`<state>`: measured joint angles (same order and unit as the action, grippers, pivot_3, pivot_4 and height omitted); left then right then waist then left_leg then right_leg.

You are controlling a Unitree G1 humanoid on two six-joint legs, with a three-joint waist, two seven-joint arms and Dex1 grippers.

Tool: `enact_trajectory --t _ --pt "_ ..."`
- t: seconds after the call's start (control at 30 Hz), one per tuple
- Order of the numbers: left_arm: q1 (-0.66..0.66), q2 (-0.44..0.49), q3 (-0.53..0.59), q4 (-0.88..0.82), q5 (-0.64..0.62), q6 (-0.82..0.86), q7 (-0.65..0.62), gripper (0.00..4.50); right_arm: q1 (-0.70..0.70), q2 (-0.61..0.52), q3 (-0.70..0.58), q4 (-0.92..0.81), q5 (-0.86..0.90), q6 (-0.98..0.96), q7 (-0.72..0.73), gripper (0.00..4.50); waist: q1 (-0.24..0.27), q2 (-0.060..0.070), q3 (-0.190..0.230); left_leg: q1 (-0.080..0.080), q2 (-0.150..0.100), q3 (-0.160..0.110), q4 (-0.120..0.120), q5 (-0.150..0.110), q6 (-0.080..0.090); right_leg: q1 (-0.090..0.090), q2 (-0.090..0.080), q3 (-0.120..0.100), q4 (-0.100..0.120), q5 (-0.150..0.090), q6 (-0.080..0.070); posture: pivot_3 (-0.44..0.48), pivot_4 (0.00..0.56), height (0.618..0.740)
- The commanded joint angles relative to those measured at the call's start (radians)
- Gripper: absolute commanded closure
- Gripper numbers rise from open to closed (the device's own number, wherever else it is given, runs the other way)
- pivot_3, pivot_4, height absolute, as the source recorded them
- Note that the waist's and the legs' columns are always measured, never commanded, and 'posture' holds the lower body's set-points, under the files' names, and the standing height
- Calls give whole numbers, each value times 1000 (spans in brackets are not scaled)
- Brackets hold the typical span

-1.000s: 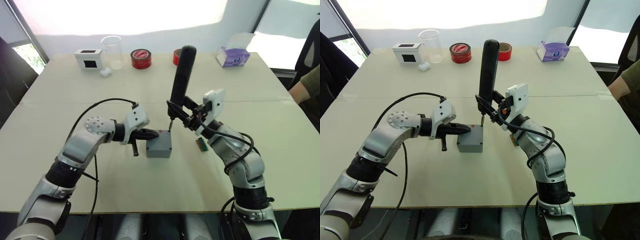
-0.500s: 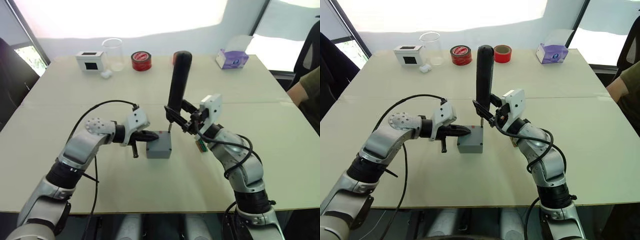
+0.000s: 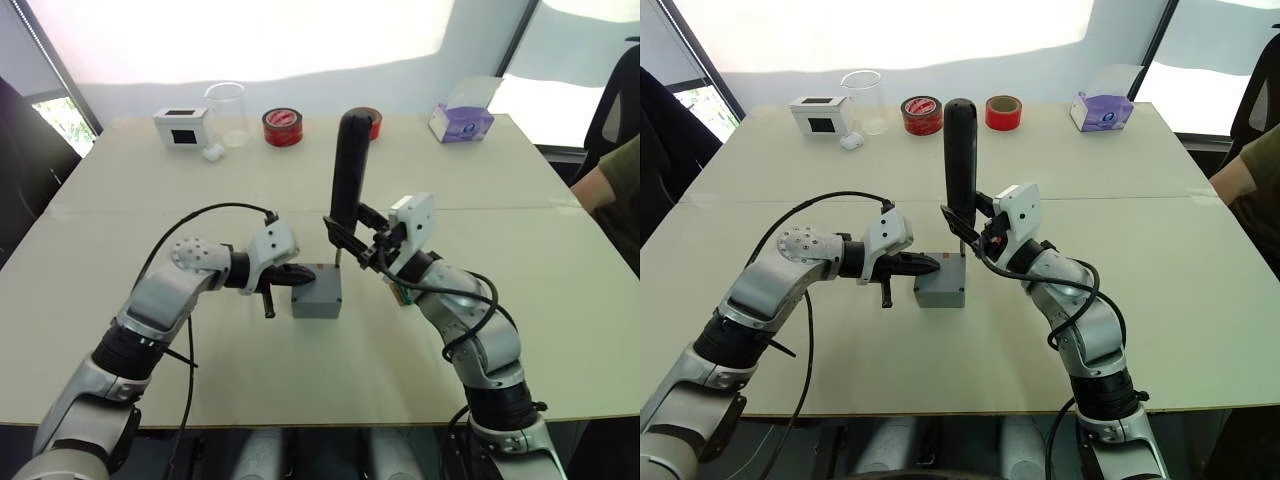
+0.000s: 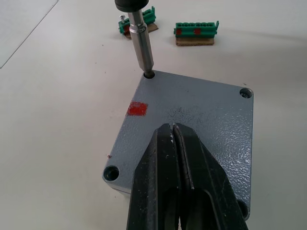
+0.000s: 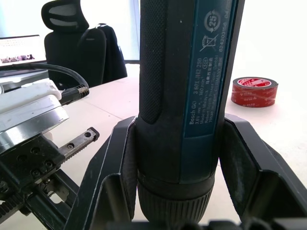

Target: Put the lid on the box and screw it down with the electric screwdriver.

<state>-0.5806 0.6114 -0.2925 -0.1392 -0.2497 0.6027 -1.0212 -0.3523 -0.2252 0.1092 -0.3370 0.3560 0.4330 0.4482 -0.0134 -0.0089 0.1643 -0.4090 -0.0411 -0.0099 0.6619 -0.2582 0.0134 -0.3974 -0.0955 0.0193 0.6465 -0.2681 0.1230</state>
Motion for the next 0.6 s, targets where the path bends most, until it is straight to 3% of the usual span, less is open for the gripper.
enact_trajectory --t 0.03,0.6 --pt "7 3 -1 -16 8 -6 -1 4500 36 4 51 45 -4 63 10 2679 0 0 0 0 0 0 0 0 0 0 0 0 0 0 0 0 150 740" --pt "18 7 -3 -18 13 -10 0 4500 36 6 46 45 -3 58 15 2679 0 0 -1 0 0 0 -1 0 0 0 0 0 0 0 0 0 150 740"
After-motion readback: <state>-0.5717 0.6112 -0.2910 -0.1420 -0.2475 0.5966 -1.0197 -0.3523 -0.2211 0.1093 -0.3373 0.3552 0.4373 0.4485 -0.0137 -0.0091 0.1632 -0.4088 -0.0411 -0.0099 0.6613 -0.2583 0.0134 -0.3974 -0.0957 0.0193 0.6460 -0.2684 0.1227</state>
